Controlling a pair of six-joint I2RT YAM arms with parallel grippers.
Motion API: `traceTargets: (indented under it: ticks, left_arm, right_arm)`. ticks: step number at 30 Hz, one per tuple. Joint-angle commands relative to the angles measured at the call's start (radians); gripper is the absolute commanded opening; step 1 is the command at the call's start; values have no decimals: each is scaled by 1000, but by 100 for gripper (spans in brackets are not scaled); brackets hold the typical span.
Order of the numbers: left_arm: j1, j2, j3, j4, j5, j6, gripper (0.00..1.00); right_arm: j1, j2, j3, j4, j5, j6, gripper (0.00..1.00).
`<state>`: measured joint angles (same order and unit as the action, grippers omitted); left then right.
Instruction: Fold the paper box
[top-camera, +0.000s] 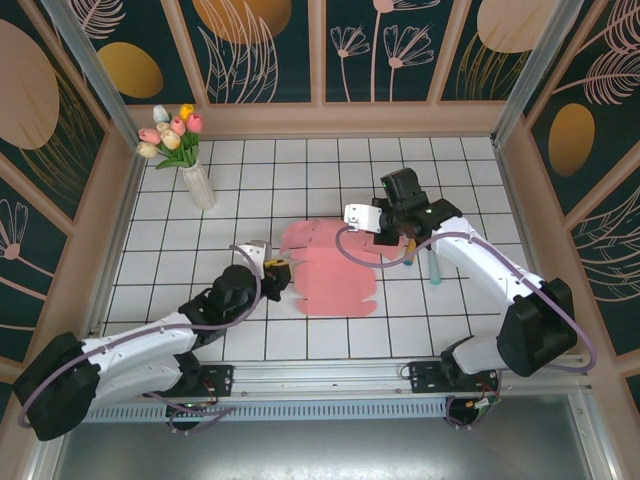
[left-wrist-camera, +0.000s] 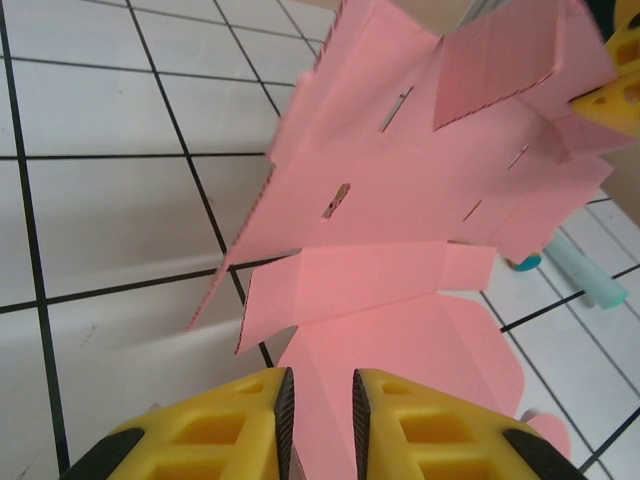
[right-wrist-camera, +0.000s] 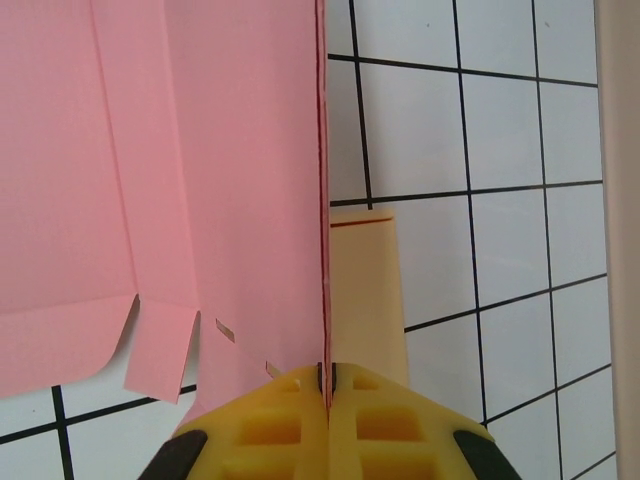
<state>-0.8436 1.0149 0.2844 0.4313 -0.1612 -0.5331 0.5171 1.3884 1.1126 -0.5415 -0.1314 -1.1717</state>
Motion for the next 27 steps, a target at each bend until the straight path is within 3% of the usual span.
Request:
traceTargets:
  ticks: [1,5,11,21,27]
  left_arm:
    - [-4,59,17,68,-12,30,26]
    - [-4,104,30,118,-2,12,26]
    - [-3,172,85,85,-100,-17,26]
    - [0,302,170,22,-224,-84,47]
    - [5,376,208,22,-200,-108,48]
  right_arm:
    - [2,-12,-26,18,-24,18,0]
    - [1,-15,-28,25,-32,19,0]
    - [1,-21,-28,21,-40,23,0]
    - [3,-39,-34,30,-56,29,0]
    - [3,-39,-37,38,-61,37,0]
